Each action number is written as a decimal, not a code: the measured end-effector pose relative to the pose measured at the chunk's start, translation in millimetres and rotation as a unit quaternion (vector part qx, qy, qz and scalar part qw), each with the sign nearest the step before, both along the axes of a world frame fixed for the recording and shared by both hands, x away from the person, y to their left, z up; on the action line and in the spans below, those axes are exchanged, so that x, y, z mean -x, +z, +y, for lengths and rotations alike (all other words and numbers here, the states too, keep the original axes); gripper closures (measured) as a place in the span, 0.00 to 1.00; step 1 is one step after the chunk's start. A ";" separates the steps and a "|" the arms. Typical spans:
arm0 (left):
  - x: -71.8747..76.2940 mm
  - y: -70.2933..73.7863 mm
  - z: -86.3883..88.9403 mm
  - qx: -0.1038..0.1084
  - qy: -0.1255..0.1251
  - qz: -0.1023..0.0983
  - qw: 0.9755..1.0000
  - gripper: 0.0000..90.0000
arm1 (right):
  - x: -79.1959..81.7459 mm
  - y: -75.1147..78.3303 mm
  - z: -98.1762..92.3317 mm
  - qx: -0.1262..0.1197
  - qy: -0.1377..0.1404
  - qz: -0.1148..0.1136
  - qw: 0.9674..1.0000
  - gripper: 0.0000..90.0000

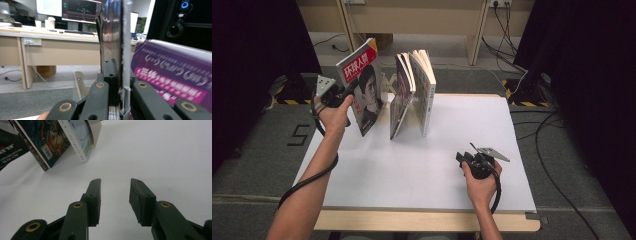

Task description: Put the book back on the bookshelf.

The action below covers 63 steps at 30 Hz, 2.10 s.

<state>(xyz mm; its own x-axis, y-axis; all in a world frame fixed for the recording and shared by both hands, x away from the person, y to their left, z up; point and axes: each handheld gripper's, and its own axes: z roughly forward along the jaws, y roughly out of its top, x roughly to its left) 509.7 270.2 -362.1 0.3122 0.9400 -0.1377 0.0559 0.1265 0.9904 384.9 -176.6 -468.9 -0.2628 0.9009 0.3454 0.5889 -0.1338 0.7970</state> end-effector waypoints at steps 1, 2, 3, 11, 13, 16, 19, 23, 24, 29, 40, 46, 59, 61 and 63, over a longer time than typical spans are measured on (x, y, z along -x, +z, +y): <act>0.0 -8.4 1.0 0.000 0.004 0.007 1.000 0.96 | -0.1 -0.6 -0.1 0.001 0.000 0.001 1.000 0.69; 0.8 -12.9 1.9 0.002 0.007 0.004 1.000 0.96 | -0.5 -1.1 -0.5 0.002 0.001 0.000 1.000 0.69; 2.0 -17.0 3.5 0.000 0.011 0.005 1.000 0.96 | -0.1 -0.6 0.1 -0.002 -0.001 0.004 1.000 0.69; 10.2 -27.7 8.3 0.003 0.008 0.018 1.000 0.90 | -0.5 -0.5 0.0 -0.002 -0.002 0.004 1.000 0.69; 9.9 -24.6 10.0 0.014 0.001 0.023 1.000 0.89 | -0.2 -0.2 0.3 -0.002 -0.002 0.005 1.000 0.69; 7.6 -16.3 14.3 0.049 -0.008 0.035 0.998 0.84 | -0.3 -1.0 0.0 0.003 0.002 0.000 1.000 0.69; 5.3 -7.1 17.4 0.066 -0.008 0.040 0.997 0.82 | 0.0 -0.8 0.1 0.002 0.002 0.002 1.000 0.69; 1.6 3.1 19.7 0.078 -0.013 0.049 0.996 0.79 | -0.3 -0.9 -1.0 0.002 0.001 0.001 1.000 0.69; 0.2 5.4 19.7 0.080 -0.015 0.053 0.995 0.78 | -0.4 -1.1 -1.2 0.000 0.000 0.002 1.000 0.69; -8.7 12.0 20.0 0.089 -0.011 0.087 0.992 0.74 | -0.8 -2.4 -1.7 0.001 0.001 0.006 1.000 0.68; -20.9 9.2 17.5 0.116 -0.021 0.114 0.987 0.70 | -1.4 -3.2 -1.0 -0.002 0.003 0.012 1.000 0.68; -27.4 13.4 12.5 0.099 -0.027 0.131 0.986 0.75 | -2.1 -4.3 -0.3 -0.003 0.003 0.015 1.000 0.68; -27.6 25.2 0.9 0.057 -0.023 0.163 0.985 0.96 | -2.3 -5.6 1.1 -0.001 0.006 0.023 1.000 0.68; -25.3 29.1 -2.8 0.044 -0.030 0.149 0.987 0.96 | -2.4 -5.7 0.7 0.001 0.006 0.023 1.000 0.68; -22.0 33.0 -7.3 0.020 -0.029 0.131 0.991 0.96 | -2.4 -5.5 0.4 0.001 0.006 0.022 1.000 0.68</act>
<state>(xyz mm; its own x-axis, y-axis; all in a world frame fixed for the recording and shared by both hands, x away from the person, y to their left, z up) 531.8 262.8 -329.1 0.3134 0.9138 -0.2582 0.3185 0.1550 0.9352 387.2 -176.1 -474.4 -0.2586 0.8985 0.3548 0.6250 -0.1245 0.7707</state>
